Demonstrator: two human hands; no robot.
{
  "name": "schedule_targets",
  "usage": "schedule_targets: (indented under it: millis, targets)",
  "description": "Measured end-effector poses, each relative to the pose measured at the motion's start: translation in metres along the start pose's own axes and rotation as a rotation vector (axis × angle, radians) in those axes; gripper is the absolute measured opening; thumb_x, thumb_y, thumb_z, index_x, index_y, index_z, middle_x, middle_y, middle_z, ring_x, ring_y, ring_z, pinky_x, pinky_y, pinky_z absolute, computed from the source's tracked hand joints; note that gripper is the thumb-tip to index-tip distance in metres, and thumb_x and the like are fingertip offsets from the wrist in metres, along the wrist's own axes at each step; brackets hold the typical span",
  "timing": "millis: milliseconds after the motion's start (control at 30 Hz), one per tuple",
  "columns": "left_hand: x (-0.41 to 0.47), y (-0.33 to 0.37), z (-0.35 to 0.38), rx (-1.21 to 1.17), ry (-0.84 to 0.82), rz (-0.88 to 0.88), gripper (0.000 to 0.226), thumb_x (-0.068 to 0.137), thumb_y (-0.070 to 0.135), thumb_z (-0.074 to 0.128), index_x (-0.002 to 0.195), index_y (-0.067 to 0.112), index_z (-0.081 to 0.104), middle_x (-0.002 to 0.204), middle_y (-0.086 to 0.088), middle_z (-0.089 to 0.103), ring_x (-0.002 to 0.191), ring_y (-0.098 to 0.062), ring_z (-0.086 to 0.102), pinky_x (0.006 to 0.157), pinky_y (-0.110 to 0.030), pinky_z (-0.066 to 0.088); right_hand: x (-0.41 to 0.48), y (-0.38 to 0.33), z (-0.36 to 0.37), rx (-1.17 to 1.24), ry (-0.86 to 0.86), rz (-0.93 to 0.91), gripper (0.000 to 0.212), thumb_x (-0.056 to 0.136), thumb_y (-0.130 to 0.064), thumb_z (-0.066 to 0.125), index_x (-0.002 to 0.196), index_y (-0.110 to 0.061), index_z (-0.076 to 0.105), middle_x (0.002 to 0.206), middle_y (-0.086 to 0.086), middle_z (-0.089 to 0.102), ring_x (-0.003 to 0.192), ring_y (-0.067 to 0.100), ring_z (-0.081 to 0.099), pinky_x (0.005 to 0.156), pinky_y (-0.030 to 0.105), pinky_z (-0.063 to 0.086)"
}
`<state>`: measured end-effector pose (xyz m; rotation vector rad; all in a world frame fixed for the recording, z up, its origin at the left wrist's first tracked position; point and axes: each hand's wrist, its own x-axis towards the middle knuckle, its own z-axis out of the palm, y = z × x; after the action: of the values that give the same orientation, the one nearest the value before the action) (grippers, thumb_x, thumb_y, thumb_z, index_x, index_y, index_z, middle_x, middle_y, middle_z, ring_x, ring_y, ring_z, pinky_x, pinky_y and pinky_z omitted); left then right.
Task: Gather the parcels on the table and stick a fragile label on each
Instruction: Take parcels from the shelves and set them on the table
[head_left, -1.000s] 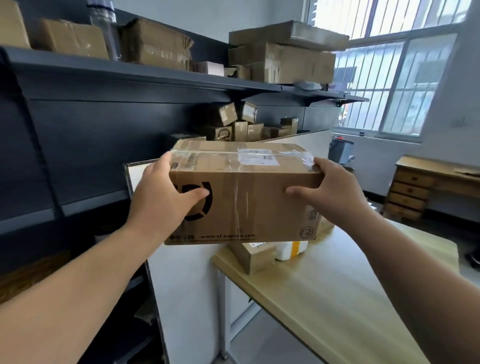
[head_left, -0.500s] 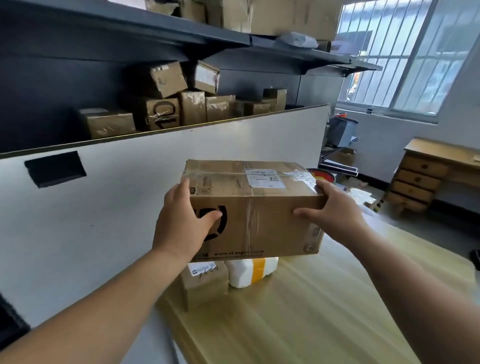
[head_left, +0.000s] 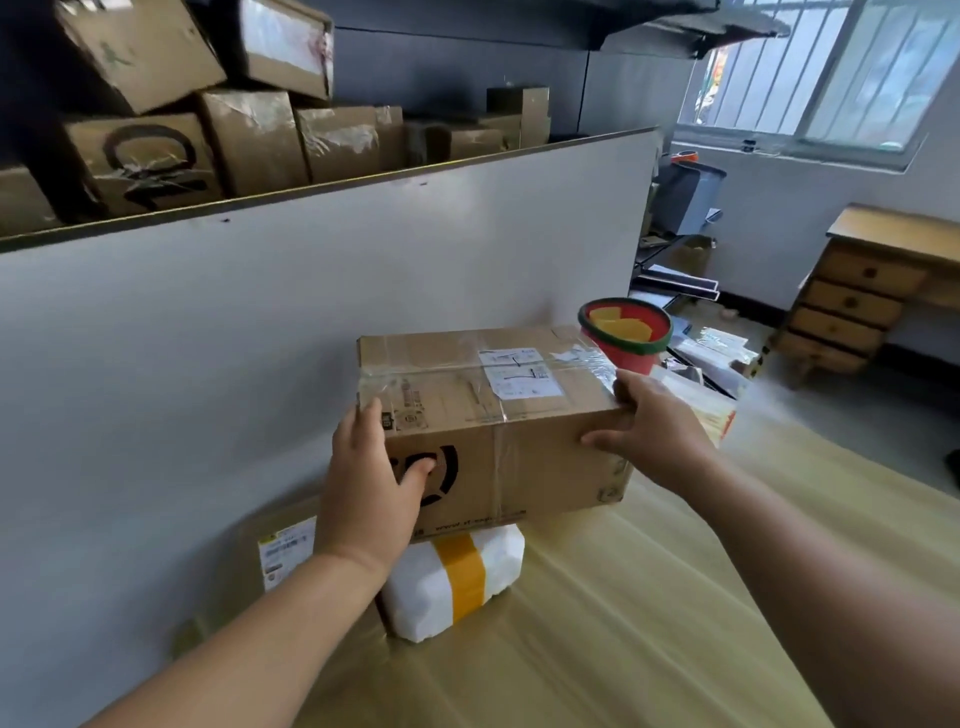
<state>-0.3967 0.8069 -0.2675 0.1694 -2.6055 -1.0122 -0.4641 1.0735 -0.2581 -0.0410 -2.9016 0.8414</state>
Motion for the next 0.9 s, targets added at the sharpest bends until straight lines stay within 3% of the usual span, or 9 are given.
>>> schedule_targets:
  millis: [133,233,433,567,733,900]
  targets:
    - [0.011,-0.003,0.030,0.065,-0.020,0.004,0.068,0.091,0.024,0.060,0.148,0.016,0.025,0.151,-0.006,0.027,0.132,-0.025,0.040,0.099,-0.034,0.042,0.035,0.014,0.009,0.010,-0.048,0.006,0.080,0.068,-0.028,0.085,0.136,-0.019,0.044,0.129,-0.004,0.051,0.107,0.013,0.047,0.088,0.027,0.039]
    - [0.019,-0.001,0.045,0.073,-0.040,0.011,0.064,0.093,0.019,0.055,0.149,0.015,0.025,0.153,-0.008,0.023,0.136,-0.025,0.036,0.103,-0.031,0.040,0.059,0.021,0.014,0.008,-0.081,0.020,0.076,0.068,-0.023,0.084,0.134,-0.018,0.045,0.129,-0.003,0.050,0.102,0.011,0.043,0.082,0.028,0.038]
    - [0.031,0.000,0.065,0.127,-0.106,-0.011,0.058,0.099,0.029,0.042,0.151,0.021,0.017,0.157,-0.004,0.012,0.139,-0.022,0.030,0.104,-0.030,0.039,0.093,0.032,0.026,-0.002,-0.097,0.003,0.084,0.072,-0.021,0.081,0.144,-0.021,0.037,0.144,-0.007,0.040,0.115,0.013,0.043,0.087,0.026,0.038]
    - [0.033,-0.004,0.069,0.149,-0.130,-0.005,0.062,0.095,0.035,0.050,0.149,0.025,0.023,0.153,-0.003,0.018,0.137,-0.021,0.029,0.104,-0.031,0.038,0.101,0.034,0.036,-0.079,-0.074,0.052,0.097,0.078,-0.023,0.078,0.153,-0.020,0.016,0.160,-0.003,0.014,0.146,0.021,0.016,0.115,0.040,0.024]
    - [0.039,-0.011,0.060,0.215,-0.123,0.053,0.067,0.089,0.047,0.055,0.146,0.024,0.029,0.145,-0.003,0.028,0.133,-0.020,0.029,0.103,-0.034,0.038,0.085,0.028,0.049,-0.080,0.004,0.059,0.083,0.085,-0.010,0.061,0.153,-0.017,0.013,0.162,0.001,0.006,0.148,0.019,-0.002,0.120,0.041,0.009]
    - [0.039,-0.012,0.036,0.290,-0.140,0.080,0.078,0.088,0.055,0.051,0.150,0.022,0.016,0.158,-0.006,0.010,0.144,-0.023,0.010,0.116,-0.040,0.021,0.055,-0.007,0.048,-0.085,0.090,-0.059,0.068,0.093,-0.038,0.055,0.151,-0.019,0.024,0.160,0.001,0.016,0.148,0.019,0.005,0.120,0.042,0.010]
